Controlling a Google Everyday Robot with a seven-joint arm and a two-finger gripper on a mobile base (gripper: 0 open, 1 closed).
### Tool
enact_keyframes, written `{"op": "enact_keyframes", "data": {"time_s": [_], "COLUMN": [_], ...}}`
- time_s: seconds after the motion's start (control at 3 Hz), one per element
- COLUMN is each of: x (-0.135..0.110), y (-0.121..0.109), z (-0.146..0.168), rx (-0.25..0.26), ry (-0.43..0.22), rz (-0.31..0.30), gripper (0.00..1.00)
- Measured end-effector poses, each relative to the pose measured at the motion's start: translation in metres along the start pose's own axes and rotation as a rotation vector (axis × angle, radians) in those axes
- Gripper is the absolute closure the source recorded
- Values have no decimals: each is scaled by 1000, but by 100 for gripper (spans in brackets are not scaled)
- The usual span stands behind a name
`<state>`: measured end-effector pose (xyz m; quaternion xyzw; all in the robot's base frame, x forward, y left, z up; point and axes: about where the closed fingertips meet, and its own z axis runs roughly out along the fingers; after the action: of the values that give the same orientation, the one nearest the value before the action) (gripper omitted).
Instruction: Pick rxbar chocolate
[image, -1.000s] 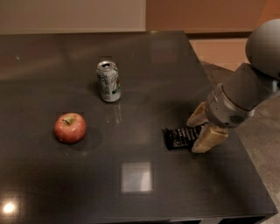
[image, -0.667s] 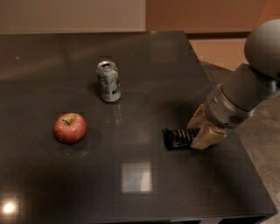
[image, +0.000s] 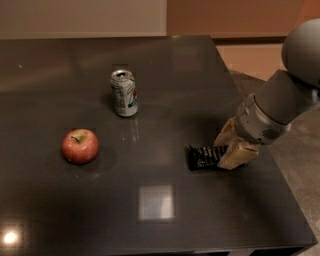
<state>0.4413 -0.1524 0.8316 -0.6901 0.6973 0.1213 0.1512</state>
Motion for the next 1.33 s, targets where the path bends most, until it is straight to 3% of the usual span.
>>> {"op": "enact_keyframes", "data": {"time_s": [0.67,1.33], "x": [-20,-45], "y": [-11,-22], "z": [-27,-58], "rx": [-64,-96], "ry": [-50,-82], "rz": [32,10], "gripper": [100,100]}}
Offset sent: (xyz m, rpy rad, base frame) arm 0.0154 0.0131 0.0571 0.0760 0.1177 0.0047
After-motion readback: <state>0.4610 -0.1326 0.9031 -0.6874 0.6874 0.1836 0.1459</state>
